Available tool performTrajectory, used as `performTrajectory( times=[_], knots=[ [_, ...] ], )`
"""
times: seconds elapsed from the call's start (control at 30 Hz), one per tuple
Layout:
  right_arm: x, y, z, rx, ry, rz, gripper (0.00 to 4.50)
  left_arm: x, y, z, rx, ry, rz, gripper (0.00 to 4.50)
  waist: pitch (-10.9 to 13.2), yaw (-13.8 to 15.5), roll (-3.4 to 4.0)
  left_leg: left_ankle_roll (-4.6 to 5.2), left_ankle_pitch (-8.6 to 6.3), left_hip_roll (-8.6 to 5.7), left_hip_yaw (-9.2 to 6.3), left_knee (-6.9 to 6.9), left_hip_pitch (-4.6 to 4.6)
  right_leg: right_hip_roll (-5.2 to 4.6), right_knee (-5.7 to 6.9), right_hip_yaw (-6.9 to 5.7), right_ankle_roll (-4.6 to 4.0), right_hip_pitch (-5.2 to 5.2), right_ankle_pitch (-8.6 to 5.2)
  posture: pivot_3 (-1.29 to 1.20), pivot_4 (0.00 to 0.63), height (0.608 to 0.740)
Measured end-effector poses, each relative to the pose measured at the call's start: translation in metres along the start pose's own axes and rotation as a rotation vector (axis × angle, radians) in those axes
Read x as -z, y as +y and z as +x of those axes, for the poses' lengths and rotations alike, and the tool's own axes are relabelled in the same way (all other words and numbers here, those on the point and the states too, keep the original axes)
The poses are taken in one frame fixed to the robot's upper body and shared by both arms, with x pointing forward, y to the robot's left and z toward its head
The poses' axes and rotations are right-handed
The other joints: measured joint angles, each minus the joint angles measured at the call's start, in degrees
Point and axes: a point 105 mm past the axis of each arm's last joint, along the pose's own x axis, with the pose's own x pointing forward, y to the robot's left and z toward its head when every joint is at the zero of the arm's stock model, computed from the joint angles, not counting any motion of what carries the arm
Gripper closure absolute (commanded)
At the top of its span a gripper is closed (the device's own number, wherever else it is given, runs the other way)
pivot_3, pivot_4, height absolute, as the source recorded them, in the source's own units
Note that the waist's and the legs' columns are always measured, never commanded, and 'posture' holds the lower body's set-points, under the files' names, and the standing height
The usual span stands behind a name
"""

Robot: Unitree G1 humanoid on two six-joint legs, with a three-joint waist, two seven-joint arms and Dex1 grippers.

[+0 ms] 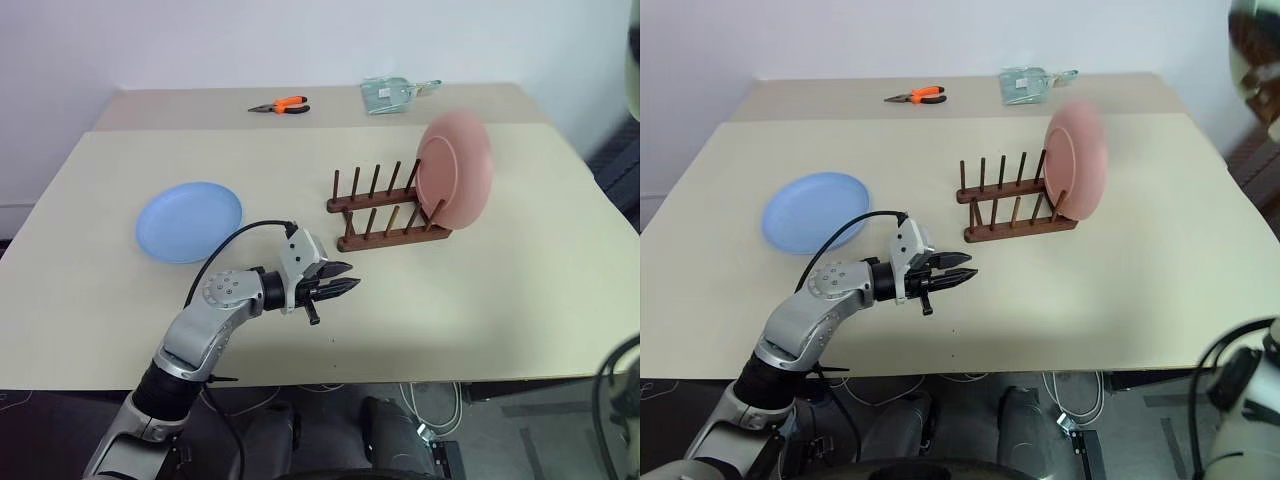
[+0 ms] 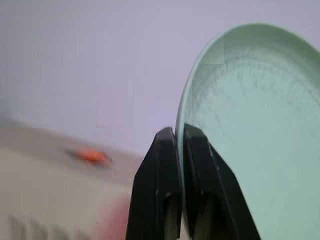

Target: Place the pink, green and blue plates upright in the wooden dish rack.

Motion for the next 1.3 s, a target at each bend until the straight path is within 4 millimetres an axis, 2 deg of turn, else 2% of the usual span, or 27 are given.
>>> performTrajectory(
  times=[0.07,0.13,0.23,0.37,0.53,0.8,0.9,0.93,1.03,1.1,1.2,1.23,1.27,1.3],
  knots=[
    [0.003,0.039,0.011,-0.206,-0.026,0.153,4.46,-0.001,0.002,-0.002,-0.005,-0.003,-0.001,3.26,0.0,0.0,0.03,0.00,0.00,0.00,0.00,0.00,0.01,-0.01,0.03,0.00,0.00,-0.01,0.00,0.00,0.150,0.740],
    [0.009,0.068,0.023,-0.336,-0.040,0.301,4.46,-0.001,0.001,-0.002,-0.001,-0.012,-0.010,3.26,0.0,-0.2,0.03,0.00,0.00,0.01,-0.02,0.00,0.02,0.00,0.06,0.00,-0.01,-0.03,0.01,0.00,0.150,0.740],
    [0.026,0.084,0.037,-0.380,-0.002,0.472,4.46,-0.002,-0.001,-0.003,0.005,-0.021,-0.021,3.26,0.0,-0.1,0.03,0.00,0.00,-0.01,-0.03,0.00,0.01,0.00,0.06,0.00,-0.02,-0.05,0.01,0.00,0.150,0.740],
    [0.067,0.077,0.050,-0.297,0.110,0.671,4.46,-0.004,-0.002,-0.007,0.006,-0.034,-0.032,3.26,0.0,0.0,0.02,0.00,0.00,-0.06,-0.03,0.01,-0.04,-0.02,0.05,0.00,-0.02,-0.08,0.02,0.00,0.150,0.740],
    [0.104,0.061,0.050,-0.198,0.209,0.775,4.46,-0.005,-0.004,-0.009,0.008,-0.036,-0.033,3.26,0.0,-0.2,0.05,0.01,0.00,-0.06,0.01,-0.02,-0.02,0.00,0.08,0.01,-0.01,-0.11,0.02,0.00,0.150,0.740],
    [0.125,0.049,0.050,-0.153,0.251,0.837,4.46,-0.004,-0.006,-0.011,-0.002,-0.024,-0.036,3.26,0.0,-0.5,0.06,0.01,0.00,-0.04,0.01,-0.04,-0.01,0.03,0.09,0.00,0.01,-0.12,0.03,0.00,0.150,0.740],
    [0.134,0.046,0.051,-0.130,0.272,0.852,3.55,-0.005,-0.008,-0.012,0.000,-0.028,-0.038,3.26,0.0,-0.6,0.06,0.01,0.00,-0.04,0.01,-0.04,0.00,0.03,0.09,0.00,0.00,-0.12,0.02,0.00,0.150,0.740],
    [0.138,0.046,0.052,-0.123,0.284,0.849,3.06,-0.005,-0.008,-0.012,0.003,-0.027,-0.043,3.26,0.0,-0.6,0.06,0.01,0.00,-0.04,0.01,-0.04,0.00,0.03,0.09,0.00,0.00,-0.12,0.02,0.00,0.150,0.740],
    [0.141,0.042,0.057,-0.098,0.295,0.774,1.63,-0.003,-0.008,-0.013,0.006,-0.018,-0.066,2.46,0.0,-0.9,0.07,0.01,0.00,-0.05,0.01,-0.04,-0.02,0.03,0.08,0.00,0.02,-0.13,0.03,0.00,0.150,0.740],
    [0.142,0.036,0.059,-0.068,0.313,0.622,1.56,-0.003,-0.004,-0.015,-0.016,-0.019,-0.083,1.47,0.0,-1.1,0.07,0.01,0.00,-0.06,0.01,-0.04,-0.03,0.03,0.08,-0.01,0.10,-0.13,0.05,0.00,0.150,0.740],
    [0.126,0.026,0.061,-0.050,0.275,0.345,1.56,-0.009,0.015,-0.023,-0.131,-0.049,-0.086,0.03,0.0,-1.3,0.08,0.01,0.00,-0.06,0.01,-0.06,-0.03,0.03,0.08,-0.02,0.25,-0.17,0.08,0.00,0.150,0.740],
    [0.115,0.020,0.060,-0.044,0.247,0.227,1.56,-0.010,0.032,-0.029,-0.229,-0.061,-0.086,0.03,0.0,-1.4,0.07,0.00,0.00,-0.05,0.01,-0.05,-0.02,0.03,0.09,-0.03,0.28,-0.16,0.07,0.00,0.150,0.740],
    [0.107,0.017,0.060,-0.043,0.226,0.155,1.31,-0.010,0.048,-0.037,-0.317,-0.063,-0.080,0.01,0.0,-1.4,0.06,0.00,0.00,-0.04,0.00,-0.06,-0.01,0.05,0.09,-0.04,0.31,-0.16,0.05,0.00,0.150,0.740],
    [0.097,0.015,0.059,-0.054,0.205,0.068,1.00,-0.009,0.071,-0.051,-0.461,-0.063,-0.077,0.00,0.0,-1.4,0.06,0.00,0.00,-0.04,0.00,-0.06,0.01,0.05,0.10,-0.04,0.31,-0.15,0.06,0.00,0.150,0.740]
  ],
)
